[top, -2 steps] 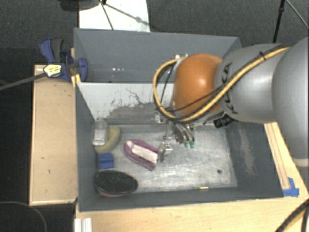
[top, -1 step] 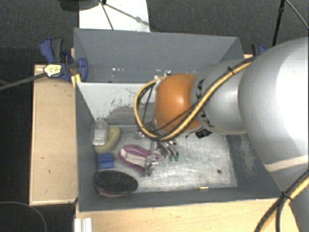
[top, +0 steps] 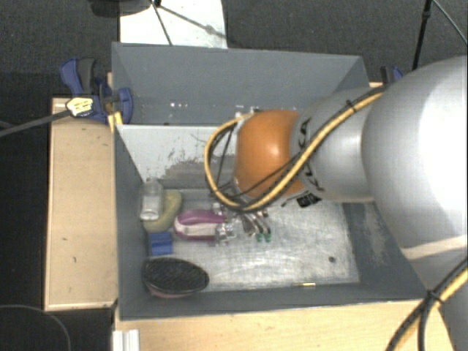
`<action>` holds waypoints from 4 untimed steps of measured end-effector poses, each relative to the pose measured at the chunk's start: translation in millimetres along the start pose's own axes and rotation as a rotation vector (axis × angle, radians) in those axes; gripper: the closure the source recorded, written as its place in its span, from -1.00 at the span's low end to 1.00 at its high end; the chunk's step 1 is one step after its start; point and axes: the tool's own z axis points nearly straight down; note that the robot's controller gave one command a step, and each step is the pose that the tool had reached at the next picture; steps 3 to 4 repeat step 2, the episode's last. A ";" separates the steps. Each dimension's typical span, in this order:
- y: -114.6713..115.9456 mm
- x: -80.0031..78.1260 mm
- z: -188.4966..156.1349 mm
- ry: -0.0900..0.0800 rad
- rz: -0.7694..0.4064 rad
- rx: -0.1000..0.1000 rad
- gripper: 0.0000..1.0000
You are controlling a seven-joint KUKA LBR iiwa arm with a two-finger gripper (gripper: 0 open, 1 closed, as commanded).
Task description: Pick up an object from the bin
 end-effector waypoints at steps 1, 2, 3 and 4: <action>-3.5 -11.4 -109.8 -0.006 -0.248 0.003 1.00; -0.1 -10.5 -175.7 -0.009 -0.218 0.002 1.00; -0.1 -10.5 -175.7 -0.009 -0.218 0.002 1.00; -0.1 -10.5 -175.7 -0.009 -0.218 0.002 1.00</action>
Offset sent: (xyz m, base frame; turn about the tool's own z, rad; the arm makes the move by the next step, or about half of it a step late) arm 0.0106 -0.0026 0.1067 -0.2482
